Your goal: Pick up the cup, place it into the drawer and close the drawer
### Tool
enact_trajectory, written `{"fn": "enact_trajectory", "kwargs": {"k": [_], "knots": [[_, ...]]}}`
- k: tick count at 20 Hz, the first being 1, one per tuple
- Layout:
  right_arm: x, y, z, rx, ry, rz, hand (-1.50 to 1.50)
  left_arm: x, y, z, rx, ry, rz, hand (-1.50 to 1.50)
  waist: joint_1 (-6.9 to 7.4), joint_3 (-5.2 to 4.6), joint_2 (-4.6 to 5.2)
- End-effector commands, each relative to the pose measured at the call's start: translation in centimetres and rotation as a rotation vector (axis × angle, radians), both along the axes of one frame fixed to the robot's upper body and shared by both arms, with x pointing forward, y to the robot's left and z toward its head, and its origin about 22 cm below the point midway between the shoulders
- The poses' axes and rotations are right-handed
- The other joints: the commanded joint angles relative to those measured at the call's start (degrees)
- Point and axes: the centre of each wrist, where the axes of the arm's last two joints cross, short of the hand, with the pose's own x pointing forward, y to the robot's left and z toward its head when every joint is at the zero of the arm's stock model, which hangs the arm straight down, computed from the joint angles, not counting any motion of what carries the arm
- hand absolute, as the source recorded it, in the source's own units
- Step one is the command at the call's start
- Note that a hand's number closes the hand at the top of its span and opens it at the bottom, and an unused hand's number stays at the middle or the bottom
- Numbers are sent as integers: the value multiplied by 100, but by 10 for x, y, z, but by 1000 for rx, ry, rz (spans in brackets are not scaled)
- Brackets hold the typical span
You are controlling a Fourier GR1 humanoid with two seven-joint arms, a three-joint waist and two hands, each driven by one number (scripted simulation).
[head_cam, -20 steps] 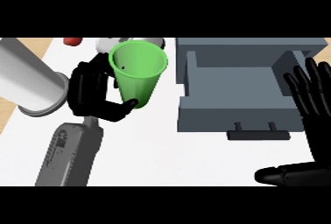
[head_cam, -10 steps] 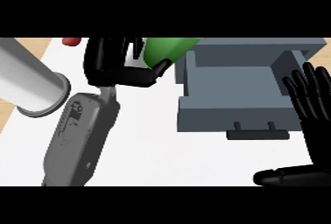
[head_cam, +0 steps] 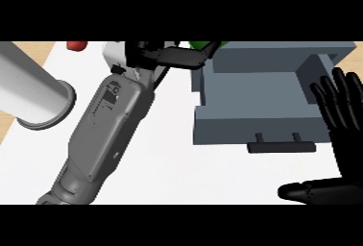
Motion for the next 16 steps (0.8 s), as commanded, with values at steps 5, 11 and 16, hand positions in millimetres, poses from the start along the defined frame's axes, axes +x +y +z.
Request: {"fn": "enact_trajectory", "kwargs": {"k": [5, 11, 16], "knots": [[-6, -7, 10, 9, 4, 25, -150, 19, -34, -10, 48, 64, 38, 150, -106, 0, 18], [6, 3, -6, -14, 5, 29, -150, 27, -55, -8, 89, 88, 63, 150, -191, 3, 46], [9, 4, 2, -1, -5, 17, -150, 34, -57, -17, 118, 127, 38, 150, -193, 1, 45]]}}
